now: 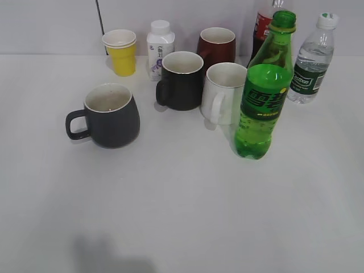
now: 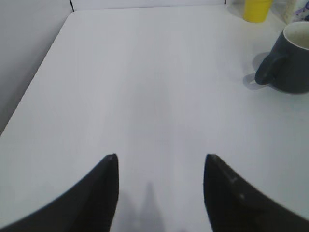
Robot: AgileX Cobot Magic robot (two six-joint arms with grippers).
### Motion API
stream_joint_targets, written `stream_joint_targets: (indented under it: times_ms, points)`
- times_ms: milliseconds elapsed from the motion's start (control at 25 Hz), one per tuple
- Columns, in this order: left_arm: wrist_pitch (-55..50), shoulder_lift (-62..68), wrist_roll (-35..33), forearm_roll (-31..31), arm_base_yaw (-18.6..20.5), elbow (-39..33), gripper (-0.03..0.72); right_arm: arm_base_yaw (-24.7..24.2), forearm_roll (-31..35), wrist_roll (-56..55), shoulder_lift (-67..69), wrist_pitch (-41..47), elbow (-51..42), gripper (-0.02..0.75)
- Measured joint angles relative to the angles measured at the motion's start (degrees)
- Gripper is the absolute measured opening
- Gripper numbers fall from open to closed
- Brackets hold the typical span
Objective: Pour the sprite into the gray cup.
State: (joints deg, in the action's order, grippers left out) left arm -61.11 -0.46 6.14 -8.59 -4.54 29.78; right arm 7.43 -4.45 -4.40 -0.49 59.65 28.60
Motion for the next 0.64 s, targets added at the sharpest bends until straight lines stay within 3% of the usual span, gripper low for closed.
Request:
stream_joint_targets:
  times_ms: [640]
  points:
    - [0.0, 0.0, 0.0, 0.0, 0.0, 0.0, 0.434, 0.0, 0.0, 0.0, 0.0, 0.0, 0.0, 0.592]
